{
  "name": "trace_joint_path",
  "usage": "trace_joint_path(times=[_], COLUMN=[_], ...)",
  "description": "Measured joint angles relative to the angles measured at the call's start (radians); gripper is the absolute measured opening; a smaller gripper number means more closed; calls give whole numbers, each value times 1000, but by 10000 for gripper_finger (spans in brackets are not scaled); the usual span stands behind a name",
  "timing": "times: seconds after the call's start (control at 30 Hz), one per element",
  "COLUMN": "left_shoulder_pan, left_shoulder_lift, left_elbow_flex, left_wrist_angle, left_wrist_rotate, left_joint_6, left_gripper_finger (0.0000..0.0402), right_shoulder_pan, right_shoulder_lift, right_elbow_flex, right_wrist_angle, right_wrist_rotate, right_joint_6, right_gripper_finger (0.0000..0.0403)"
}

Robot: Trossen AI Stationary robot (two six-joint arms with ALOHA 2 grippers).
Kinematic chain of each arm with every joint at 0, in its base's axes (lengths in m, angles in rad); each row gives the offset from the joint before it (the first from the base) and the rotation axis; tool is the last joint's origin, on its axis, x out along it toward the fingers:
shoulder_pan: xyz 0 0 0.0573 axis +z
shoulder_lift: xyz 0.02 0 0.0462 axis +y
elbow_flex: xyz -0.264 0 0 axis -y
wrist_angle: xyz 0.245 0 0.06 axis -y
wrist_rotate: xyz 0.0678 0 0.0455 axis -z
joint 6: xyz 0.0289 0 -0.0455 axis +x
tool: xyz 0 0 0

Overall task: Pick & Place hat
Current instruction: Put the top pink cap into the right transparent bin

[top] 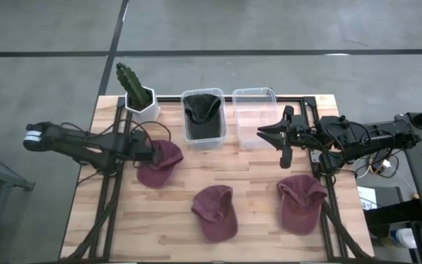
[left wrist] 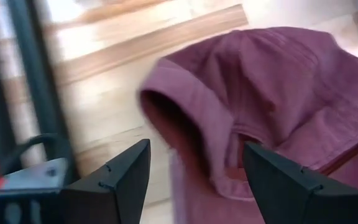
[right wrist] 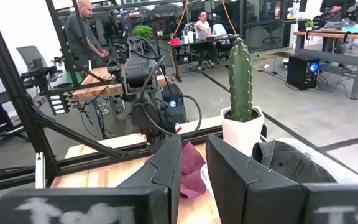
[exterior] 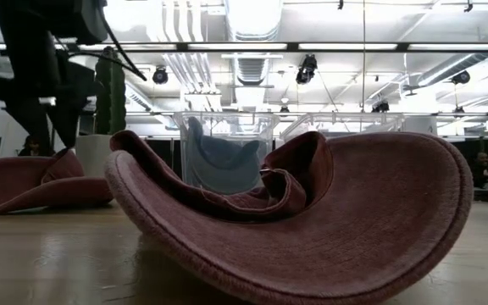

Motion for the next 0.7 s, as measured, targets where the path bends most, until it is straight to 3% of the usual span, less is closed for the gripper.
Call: trace_joint_path(times=[0.7], left_shoulder_pan=[2], left_shoulder_lift=[-8], left_elbow_flex=[-272], left_wrist_angle=[395], left_wrist_rotate=[58], left_joint_6=[-32], left_gripper_finger=[245], right_shoulder_pan=[0], right_shoulder_lift=[0], right_elbow_flex=[0], right_wrist_angle=[0], right_wrist_rotate=[0], right_joint_6=[9], right_gripper_finger=[68])
